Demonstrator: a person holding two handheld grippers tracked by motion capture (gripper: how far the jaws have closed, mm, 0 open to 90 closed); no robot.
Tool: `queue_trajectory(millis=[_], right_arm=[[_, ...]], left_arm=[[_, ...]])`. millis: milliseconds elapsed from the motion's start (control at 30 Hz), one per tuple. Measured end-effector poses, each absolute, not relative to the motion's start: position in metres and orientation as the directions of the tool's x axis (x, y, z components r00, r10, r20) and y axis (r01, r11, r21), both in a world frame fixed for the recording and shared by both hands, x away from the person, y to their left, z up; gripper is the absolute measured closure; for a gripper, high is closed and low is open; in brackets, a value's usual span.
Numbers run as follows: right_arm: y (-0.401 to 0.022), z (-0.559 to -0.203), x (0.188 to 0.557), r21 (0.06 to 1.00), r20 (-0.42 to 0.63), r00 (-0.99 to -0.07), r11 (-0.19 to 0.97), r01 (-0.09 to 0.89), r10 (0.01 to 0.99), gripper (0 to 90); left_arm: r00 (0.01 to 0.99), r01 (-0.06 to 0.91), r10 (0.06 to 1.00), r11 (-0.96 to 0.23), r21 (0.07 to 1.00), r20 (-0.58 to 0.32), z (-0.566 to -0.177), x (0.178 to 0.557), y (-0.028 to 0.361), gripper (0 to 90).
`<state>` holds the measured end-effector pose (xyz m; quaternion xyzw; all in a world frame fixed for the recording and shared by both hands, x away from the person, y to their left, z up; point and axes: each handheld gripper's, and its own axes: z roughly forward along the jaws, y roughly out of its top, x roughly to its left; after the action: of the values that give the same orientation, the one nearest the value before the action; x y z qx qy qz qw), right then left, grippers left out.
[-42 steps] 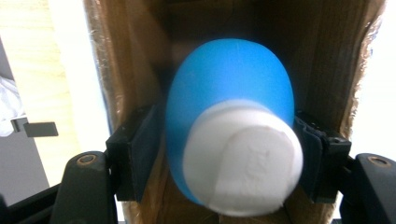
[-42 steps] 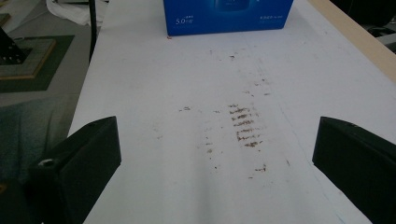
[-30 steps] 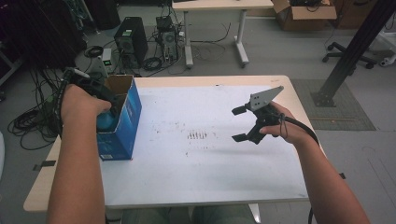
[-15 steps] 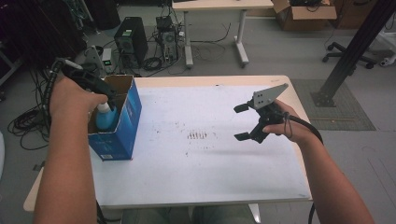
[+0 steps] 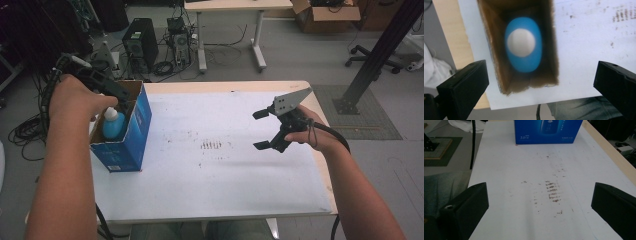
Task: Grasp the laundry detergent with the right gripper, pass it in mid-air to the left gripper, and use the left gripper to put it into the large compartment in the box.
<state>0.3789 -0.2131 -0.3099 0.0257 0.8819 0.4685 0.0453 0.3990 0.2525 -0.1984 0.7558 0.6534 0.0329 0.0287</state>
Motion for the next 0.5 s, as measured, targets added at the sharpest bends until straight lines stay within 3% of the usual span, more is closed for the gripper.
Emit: queue_trajectory(millis=[167, 500], right_arm=[[-0.215, -0.304, 0.379, 0.823, -0.064, -0.994, 0.568, 0.000, 0.092, 1.4], [-0.216, -0.285, 0.378, 0.792, -0.102, -0.991, 0.609, -0.027, 0.089, 1.5]], left_arm=[[0.217, 0.969, 0.976, -0.215, 0.121, 0.002, -0.183, 0.397, 0.238, 0.2], [0.456, 0.872, 0.889, -0.452, 0.186, 0.023, -0.150, 0.389, 0.192, 0.2]])
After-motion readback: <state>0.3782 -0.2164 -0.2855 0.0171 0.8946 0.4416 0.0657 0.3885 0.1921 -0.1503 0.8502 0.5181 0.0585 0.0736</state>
